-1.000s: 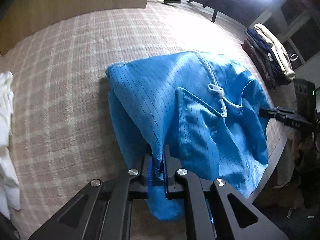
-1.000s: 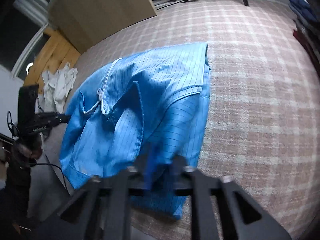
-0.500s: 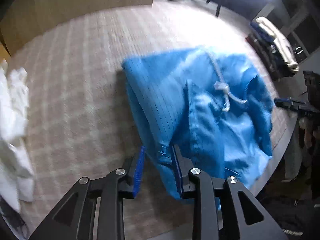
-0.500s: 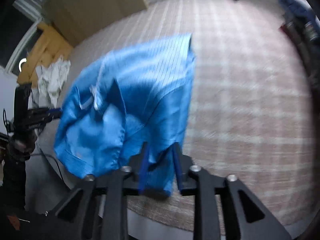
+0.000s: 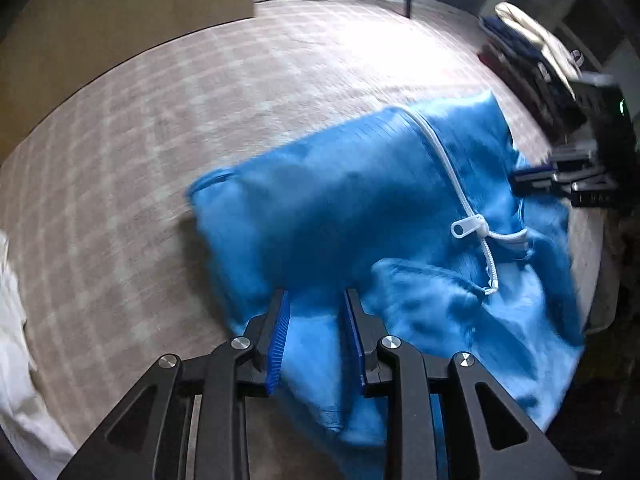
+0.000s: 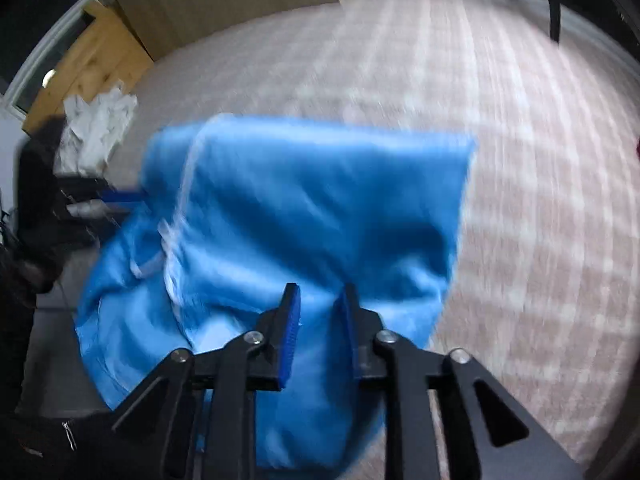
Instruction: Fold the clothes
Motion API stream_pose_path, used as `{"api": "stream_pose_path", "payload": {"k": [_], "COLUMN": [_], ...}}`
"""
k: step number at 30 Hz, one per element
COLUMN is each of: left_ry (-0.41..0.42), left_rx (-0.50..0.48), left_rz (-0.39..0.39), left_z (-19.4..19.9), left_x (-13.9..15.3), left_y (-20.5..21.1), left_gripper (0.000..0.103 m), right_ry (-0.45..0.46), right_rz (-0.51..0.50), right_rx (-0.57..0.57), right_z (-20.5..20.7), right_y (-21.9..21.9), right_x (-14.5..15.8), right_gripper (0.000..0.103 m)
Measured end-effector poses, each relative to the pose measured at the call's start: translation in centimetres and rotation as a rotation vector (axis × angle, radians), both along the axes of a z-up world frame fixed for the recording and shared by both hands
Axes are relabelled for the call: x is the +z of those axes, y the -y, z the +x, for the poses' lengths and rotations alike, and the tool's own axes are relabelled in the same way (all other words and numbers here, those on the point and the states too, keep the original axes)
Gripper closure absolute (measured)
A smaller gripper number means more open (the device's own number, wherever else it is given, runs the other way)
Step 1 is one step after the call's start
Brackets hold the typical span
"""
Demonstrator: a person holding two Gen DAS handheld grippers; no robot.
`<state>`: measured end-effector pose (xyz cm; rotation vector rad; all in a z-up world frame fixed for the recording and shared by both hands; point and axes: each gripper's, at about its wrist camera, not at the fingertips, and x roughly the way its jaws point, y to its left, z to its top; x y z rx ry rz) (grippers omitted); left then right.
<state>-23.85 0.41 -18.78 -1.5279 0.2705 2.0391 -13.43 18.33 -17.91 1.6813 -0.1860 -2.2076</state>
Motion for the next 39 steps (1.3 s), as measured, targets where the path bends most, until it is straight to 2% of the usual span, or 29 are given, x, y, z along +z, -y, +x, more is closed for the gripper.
{"api": "stream_pose_path", "payload": {"k": [3, 7, 10, 12, 14, 15, 16, 17, 19, 22, 24, 26, 29, 30, 33, 35, 39], "left_ry": [-0.029, -0.066, -0.021, 0.002, 0.013, 0.013, -0.003, -0.032, -0.08, -0.057, -0.034, -0.013, 0.017, 0.027, 0.037, 0.04, 0.038], "left_rx": [0.034, -0.018, -0.064, -0.066, -0.053, -0.04, -0.019, -0.013, -0.02, -0.067, -0.097, -0.125, -0.124, -0.126, -0.139, -0.141, -0.151], "left_rz": [0.038, 0.083, 0.105, 0.069, 0.012, 0.002, 0.024, 0.024, 0.027, 0.101, 0.104, 0.067, 0.041, 0.039, 0.039, 0.047, 0.054], "left_z": [-0.4, 0.2, -0.3, -1.0, -1.6, -1.8, -1.8, -1.5, -0.2, 1.6, 2.5, 2.6, 2.5, 2.3, 2.2, 2.1, 2.0], "left_x": [1.5, 3.3, 1.9, 0.1, -1.5, -1.7, -0.8, 0.1, 2.4, 4.0, 3.5, 2.0, 0.5, 0.1, -0.3, -0.3, -0.2], "left_y": [1.4, 2.7, 1.6, 1.1, 0.9, 1.1, 1.9, 2.5, 4.1, 5.3, 4.7, 3.6, 3.1, 2.9, 2.8, 2.9, 3.1], "left_gripper": [0.077, 0.077, 0.077, 0.075, 0.081, 0.082, 0.082, 0.082, 0.082, 0.077, 0.077, 0.077, 0.077, 0.077, 0.077, 0.077, 0.077], "right_ry": [-0.06, -0.131, -0.143, -0.127, -0.093, -0.062, -0.036, -0.032, -0.056, -0.103, -0.102, -0.079, -0.063, -0.055, -0.004, 0.025, 0.088], "right_rz": [-0.045, -0.101, -0.125, -0.148, -0.099, -0.032, 0.039, 0.059, 0.02, -0.106, -0.18, -0.228, -0.203, -0.213, -0.236, -0.224, -0.288], "right_rx": [-0.058, -0.023, 0.006, 0.02, 0.042, 0.052, 0.061, 0.066, 0.063, 0.075, 0.117, 0.177, 0.276, 0.304, 0.335, 0.321, 0.254], "right_z": [1.0, 2.1, 1.8, 0.9, -0.5, -0.9, -1.0, -0.8, 0.1, 2.5, 3.9, 5.2, 7.4, 7.9, 9.0, 8.9, 7.3], "right_y": [-1.3, -0.6, 0.5, 1.5, 2.9, 3.5, 4.0, 4.1, 4.0, 4.8, 6.6, 9.5, 13.7, 14.6, 17.0, 18.6, 20.1], "right_x": [2.7, 5.6, 6.2, 5.7, 4.0, 3.1, 2.3, 2.2, 3.3, 6.4, 7.3, 7.2, 7.1, 7.1, 6.3, 5.3, 3.2], "right_gripper": [0.083, 0.083, 0.082, 0.082, 0.081, 0.081, 0.081, 0.081, 0.081, 0.081, 0.081, 0.081, 0.081, 0.08, 0.046, 0.046, 0.046]}}
